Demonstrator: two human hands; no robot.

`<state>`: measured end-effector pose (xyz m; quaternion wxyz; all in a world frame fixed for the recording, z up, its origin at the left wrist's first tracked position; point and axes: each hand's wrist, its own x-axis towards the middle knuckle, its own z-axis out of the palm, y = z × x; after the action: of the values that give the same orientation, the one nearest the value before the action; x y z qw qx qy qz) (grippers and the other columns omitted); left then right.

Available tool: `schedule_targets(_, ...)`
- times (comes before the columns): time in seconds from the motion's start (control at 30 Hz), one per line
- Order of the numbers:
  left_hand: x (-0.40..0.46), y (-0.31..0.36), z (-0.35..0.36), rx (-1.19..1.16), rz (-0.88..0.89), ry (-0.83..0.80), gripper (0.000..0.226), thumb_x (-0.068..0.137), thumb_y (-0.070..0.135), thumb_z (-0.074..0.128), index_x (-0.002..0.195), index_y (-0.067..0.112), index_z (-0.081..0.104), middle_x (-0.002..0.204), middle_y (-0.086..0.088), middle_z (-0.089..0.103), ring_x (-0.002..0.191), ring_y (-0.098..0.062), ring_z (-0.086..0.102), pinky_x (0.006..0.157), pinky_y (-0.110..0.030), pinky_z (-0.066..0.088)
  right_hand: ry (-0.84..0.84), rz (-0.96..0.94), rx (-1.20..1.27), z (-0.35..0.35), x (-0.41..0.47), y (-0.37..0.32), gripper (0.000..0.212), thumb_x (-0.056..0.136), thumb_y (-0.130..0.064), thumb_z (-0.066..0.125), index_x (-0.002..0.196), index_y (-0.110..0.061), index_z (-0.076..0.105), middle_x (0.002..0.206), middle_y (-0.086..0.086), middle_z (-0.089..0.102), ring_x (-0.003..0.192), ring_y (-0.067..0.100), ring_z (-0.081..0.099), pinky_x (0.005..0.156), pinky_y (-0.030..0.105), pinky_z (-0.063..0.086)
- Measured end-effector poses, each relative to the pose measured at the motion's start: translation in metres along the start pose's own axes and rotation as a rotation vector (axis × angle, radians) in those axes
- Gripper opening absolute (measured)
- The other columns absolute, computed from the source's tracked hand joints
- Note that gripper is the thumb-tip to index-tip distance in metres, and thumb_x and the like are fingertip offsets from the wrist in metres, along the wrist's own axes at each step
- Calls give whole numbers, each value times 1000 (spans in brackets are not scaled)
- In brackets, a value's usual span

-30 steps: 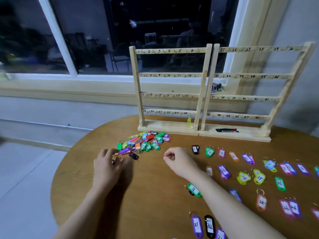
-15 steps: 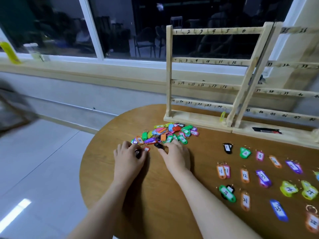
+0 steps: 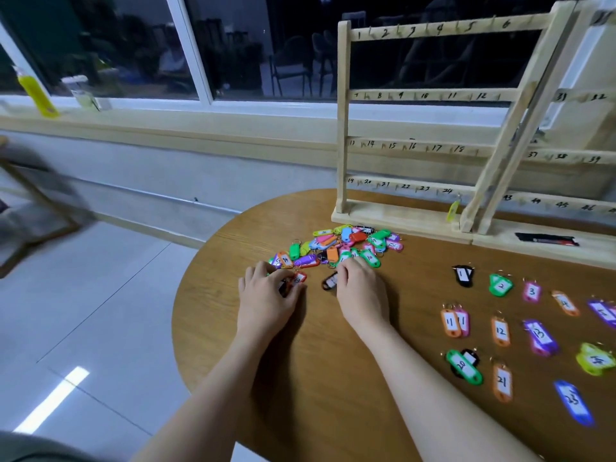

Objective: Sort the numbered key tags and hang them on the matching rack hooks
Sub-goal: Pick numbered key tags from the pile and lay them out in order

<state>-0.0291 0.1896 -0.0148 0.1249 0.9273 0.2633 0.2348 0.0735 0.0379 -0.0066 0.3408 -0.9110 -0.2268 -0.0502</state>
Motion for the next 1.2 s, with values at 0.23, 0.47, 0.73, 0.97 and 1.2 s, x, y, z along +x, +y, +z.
schedule_targets(0.23, 1, -1, -1, -98, -9, -36, 19, 92, 48, 65, 103, 35, 74, 100, 10, 57, 101, -18, 45, 91, -39, 39, -19, 52, 74, 1, 2, 4, 26, 107, -31, 44, 93, -21, 64, 92, -8, 62, 84, 9, 58, 69, 27, 51)
schedule_targets(0.47, 3, -3, -3, -187, -34, -61, 12, 91, 42, 68, 95, 31, 66, 96, 15, 58, 99, -14, 44, 86, -33, 32, -17, 52, 150, 2, 4, 8, 21, 103, -34, 56, 96, -24, 73, 91, -10, 68, 85, 7, 62, 68, 24, 55)
schedule_targets(0.73, 4, -2, -7, -255, -62, -77, 21, 89, 50, 68, 87, 31, 59, 83, 16, 60, 92, -10, 45, 83, -31, 30, -69, 12, 149, -3, 1, 6, 15, 100, -35, 61, 95, -25, 71, 93, -12, 67, 86, 8, 60, 66, 22, 47)
schedule_targets(0.97, 4, 0, -8, -198, -39, -82, 10, 90, 39, 68, 87, 30, 65, 87, 15, 59, 95, -14, 46, 85, -33, 32, -104, -82, 43, -8, -3, 4, 18, 103, -36, 56, 106, -24, 70, 103, -10, 68, 93, 7, 56, 83, 25, 47)
schedule_targets(1.2, 4, -5, -1, -185, -23, -40, 21, 97, 41, 61, 100, 24, 73, 99, 9, 65, 99, -18, 48, 86, -36, 34, -119, -52, 30, -7, -4, 1, 23, 107, -40, 44, 103, -23, 59, 82, -8, 64, 83, 13, 59, 69, 29, 47)
